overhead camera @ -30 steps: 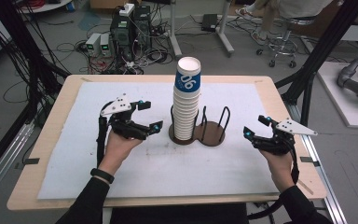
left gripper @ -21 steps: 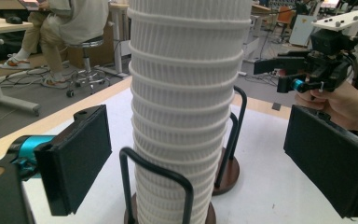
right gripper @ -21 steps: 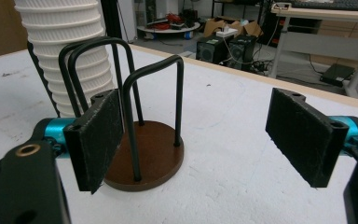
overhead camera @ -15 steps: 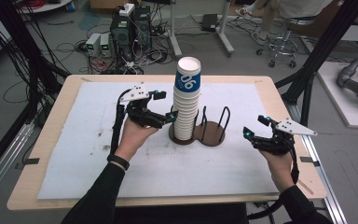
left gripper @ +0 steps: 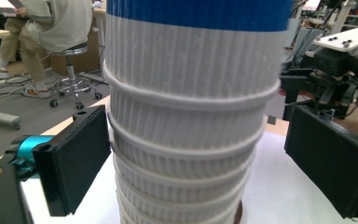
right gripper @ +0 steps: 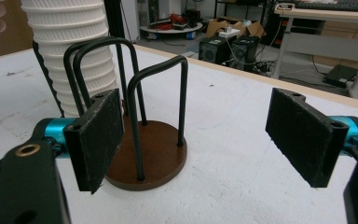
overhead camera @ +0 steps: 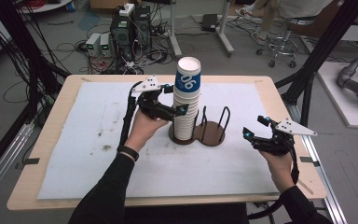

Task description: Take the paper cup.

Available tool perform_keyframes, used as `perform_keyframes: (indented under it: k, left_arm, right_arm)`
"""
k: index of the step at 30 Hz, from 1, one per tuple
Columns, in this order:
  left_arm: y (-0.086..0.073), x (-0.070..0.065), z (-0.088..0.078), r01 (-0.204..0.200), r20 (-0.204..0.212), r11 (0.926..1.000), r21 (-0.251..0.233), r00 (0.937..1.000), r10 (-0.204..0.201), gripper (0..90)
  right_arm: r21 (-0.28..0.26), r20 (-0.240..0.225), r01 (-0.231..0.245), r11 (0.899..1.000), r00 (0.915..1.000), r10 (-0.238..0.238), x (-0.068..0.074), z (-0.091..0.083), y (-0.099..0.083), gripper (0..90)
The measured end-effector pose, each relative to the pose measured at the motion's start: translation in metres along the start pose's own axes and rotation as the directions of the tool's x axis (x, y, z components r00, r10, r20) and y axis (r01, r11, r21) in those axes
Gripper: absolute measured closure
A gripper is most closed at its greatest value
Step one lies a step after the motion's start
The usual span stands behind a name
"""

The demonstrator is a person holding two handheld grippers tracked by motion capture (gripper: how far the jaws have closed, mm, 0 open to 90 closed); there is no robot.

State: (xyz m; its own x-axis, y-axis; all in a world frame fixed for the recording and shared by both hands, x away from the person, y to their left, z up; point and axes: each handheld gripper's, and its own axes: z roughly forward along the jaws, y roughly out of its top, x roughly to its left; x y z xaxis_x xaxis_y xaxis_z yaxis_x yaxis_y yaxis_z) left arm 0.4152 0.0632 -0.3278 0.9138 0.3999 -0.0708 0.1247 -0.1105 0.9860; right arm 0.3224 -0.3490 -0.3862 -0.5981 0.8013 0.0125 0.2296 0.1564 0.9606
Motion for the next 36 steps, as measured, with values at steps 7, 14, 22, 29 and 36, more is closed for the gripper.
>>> perform_keyframes:
  k: [7,14,22,29,36]
  left_arm:
    - [0.0,0.004,0.011,0.002,0.008,1.0,-0.001,1.0,-0.002,6.7]
    - [-0.002,0.006,0.014,0.0,0.006,1.0,0.009,1.0,0.0,10.3]
    - [-0.002,0.006,0.014,-0.004,0.01,1.0,0.008,0.9999,0.004,10.6]
    - [-0.002,0.006,0.014,-0.005,0.01,1.0,0.008,0.9999,0.005,10.8]
    - [-0.002,0.006,0.014,-0.008,0.006,0.9999,0.009,0.9999,0.008,10.8]
  right_arm:
    - [0.001,-0.007,0.001,1.0,1.0,-0.001,0.001,0.0,0.0,19.5]
    - [-0.005,-0.031,0.0,1.0,0.9995,0.0,0.004,0.001,0.003,19.5]
    - [-0.008,-0.069,0.001,1.0,0.9976,-0.001,0.011,0.004,0.012,19.5]
    - [-0.019,-0.111,0.013,1.0,0.9937,-0.015,0.016,0.009,0.03,19.6]
    - [-0.038,-0.149,0.016,0.999,0.9886,-0.021,0.019,0.021,0.058,19.5]
